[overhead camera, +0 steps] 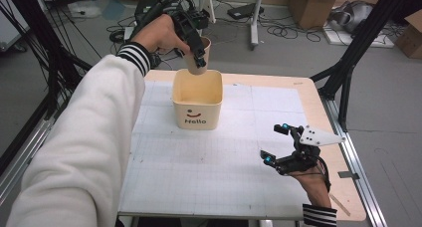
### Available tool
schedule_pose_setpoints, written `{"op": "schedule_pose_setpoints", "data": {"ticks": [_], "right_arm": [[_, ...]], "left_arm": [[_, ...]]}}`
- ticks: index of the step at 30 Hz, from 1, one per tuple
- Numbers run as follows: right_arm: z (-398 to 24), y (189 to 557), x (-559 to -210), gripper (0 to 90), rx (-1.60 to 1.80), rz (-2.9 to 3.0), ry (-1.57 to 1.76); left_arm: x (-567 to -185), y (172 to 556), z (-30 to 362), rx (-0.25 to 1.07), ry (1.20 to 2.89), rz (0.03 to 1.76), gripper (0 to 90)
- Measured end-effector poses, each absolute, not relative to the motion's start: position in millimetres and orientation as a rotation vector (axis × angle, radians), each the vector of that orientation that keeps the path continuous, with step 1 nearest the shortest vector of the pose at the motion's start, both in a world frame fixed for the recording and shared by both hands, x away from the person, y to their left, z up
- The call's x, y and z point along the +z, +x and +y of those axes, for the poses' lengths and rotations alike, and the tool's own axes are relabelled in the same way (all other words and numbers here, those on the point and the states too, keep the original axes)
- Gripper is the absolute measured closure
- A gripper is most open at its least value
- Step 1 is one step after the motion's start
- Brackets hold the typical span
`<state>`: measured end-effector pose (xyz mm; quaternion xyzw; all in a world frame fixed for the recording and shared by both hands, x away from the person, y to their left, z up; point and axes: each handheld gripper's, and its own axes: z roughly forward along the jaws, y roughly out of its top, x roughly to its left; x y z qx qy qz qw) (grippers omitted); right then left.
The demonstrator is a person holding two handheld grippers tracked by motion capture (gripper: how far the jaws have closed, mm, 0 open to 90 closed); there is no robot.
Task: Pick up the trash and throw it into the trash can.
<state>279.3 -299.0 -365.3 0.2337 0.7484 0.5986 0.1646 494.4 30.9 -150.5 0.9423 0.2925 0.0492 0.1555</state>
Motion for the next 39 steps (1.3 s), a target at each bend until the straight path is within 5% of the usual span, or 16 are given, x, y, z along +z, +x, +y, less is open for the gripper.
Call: {"op": "schedule_pose_setpoints", "data": {"ticks": [39], "right_arm": [[-302, 279, -366, 0.4, 1.698, 2.127, 0.677]], "left_arm": [[-217, 520, 32, 0.202, 2.734, 0.709, 34.6]]}}
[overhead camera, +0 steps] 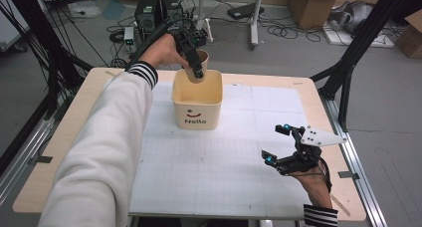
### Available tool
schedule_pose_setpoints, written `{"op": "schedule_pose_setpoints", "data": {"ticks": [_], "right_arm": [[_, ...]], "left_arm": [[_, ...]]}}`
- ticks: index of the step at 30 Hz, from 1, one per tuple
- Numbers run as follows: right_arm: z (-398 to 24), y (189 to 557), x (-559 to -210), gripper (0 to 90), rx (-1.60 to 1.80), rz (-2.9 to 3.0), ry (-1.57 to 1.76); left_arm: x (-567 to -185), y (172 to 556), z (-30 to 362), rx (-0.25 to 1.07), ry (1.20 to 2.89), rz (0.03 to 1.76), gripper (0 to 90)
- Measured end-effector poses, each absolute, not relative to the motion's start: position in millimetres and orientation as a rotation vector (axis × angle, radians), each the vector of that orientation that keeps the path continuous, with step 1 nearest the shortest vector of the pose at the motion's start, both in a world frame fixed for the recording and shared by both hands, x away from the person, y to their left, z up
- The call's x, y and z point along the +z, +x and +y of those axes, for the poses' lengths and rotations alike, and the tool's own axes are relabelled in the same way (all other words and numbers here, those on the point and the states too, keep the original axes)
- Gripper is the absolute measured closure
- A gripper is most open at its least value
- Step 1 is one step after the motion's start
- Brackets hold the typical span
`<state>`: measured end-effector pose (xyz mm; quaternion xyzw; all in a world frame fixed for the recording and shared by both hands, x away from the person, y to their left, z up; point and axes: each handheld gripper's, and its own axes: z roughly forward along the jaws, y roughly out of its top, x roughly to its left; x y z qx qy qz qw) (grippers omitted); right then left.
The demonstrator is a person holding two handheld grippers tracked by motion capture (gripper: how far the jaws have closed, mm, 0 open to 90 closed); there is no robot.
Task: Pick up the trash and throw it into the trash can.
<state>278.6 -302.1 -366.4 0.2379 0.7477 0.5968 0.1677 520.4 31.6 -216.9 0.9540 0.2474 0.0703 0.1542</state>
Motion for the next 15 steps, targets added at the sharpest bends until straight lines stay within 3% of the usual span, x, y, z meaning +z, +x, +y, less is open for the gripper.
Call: {"op": "schedule_pose_setpoints", "data": {"ticks": [15], "right_arm": [[-303, 278, -366, 0.4, 1.698, 2.123, 0.68]], "left_arm": [[-234, 520, 26, 0.182, 2.742, 0.722, 34.5]]}}
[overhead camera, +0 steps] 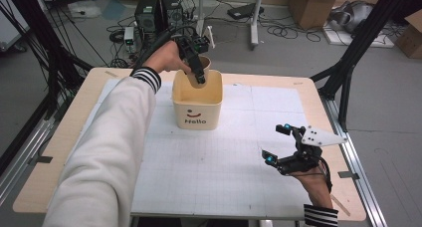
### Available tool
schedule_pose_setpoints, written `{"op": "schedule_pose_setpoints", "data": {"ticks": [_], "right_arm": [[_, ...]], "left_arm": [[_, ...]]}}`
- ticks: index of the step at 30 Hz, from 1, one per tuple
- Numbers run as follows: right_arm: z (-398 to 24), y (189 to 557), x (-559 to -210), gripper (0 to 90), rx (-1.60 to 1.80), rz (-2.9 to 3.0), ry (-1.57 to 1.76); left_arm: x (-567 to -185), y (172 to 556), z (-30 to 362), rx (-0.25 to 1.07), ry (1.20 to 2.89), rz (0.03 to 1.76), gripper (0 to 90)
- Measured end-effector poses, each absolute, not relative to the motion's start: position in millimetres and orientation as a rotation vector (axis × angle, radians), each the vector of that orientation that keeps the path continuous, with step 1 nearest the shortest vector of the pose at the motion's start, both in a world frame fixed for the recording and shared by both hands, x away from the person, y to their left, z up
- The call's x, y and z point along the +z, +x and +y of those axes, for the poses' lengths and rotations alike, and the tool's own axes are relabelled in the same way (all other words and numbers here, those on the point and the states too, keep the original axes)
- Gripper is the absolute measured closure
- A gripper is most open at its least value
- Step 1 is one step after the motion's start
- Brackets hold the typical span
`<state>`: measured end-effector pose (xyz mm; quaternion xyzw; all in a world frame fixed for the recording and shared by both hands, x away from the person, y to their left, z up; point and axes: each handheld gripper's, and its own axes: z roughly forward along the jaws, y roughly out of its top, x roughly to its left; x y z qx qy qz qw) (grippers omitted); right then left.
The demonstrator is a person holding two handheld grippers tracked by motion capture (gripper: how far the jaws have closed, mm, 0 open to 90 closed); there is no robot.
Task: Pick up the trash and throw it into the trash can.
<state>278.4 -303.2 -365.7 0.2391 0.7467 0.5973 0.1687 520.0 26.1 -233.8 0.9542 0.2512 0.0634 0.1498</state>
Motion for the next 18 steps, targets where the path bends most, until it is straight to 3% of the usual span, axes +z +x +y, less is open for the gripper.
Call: {"op": "schedule_pose_setpoints", "data": {"ticks": [6, 12, 18], "right_arm": [[-303.4, 278.0, -365.6, 0.4, 1.701, 2.124, 0.683], [-304.0, 278.4, -365.8, 0.4, 1.702, 2.121, 0.681], [-303.8, 278.0, -365.7, 0.4, 1.703, 2.125, 0.685]], "left_arm": [[-237.5, 520.4, 22.5, 0.172, 2.754, 0.73, 33.1], [-238.0, 522.5, 22.2, 0.177, 2.752, 0.771, 25.6], [-235.9, 522.2, 21.5, 0.171, 2.735, 0.772, 7.5]]}}
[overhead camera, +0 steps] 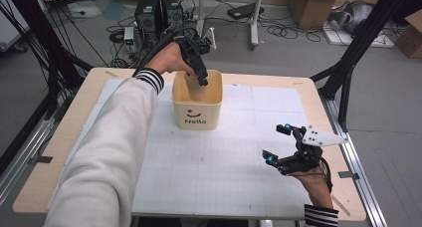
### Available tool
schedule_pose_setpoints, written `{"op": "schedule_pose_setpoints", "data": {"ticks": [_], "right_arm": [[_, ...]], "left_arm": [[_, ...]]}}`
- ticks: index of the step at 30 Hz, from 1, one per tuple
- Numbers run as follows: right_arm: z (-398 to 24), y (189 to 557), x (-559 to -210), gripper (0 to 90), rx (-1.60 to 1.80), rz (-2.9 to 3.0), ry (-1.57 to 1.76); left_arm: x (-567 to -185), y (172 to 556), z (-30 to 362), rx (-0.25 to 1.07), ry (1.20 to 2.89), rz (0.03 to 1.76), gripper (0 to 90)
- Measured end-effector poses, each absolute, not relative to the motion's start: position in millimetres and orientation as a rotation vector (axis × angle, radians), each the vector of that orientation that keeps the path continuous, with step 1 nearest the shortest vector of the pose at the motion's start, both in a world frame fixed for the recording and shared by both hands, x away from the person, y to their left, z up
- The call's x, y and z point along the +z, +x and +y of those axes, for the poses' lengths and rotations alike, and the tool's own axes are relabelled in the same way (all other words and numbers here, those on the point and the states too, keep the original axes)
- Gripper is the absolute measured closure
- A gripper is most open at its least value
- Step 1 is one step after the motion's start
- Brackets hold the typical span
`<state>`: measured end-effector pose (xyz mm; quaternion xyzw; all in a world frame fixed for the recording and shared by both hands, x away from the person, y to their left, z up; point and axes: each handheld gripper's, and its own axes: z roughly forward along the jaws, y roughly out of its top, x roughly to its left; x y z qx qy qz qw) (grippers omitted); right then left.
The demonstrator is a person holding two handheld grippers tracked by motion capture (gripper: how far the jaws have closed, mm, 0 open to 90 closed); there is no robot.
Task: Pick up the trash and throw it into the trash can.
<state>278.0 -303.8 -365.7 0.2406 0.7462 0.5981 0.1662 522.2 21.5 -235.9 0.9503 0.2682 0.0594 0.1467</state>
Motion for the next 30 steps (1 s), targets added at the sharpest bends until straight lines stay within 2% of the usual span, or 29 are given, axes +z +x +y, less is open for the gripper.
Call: {"op": "schedule_pose_setpoints", "data": {"ticks": [2, 3, 10, 30], "right_arm": [[-304, 279, -366, 0.4, 1.701, 2.122, 0.678], [-304, 278, -366, 0.4, 1.701, 2.122, 0.679], [-304, 278, -366, 0.4, 1.702, 2.124, 0.683], [-302, 278, -365, 0.4, 1.696, 2.124, 0.673]], "left_arm": [[-234, 521, 21, 0.169, 2.724, 0.769, 5.6], [-234, 521, 21, 0.157, 2.719, 0.769, 1.6], [-226, 517, 23, 0.153, 2.71, 0.756, 1.7], [-163, 495, 56, 0.222, 2.601, 0.783, 1.7]]}}
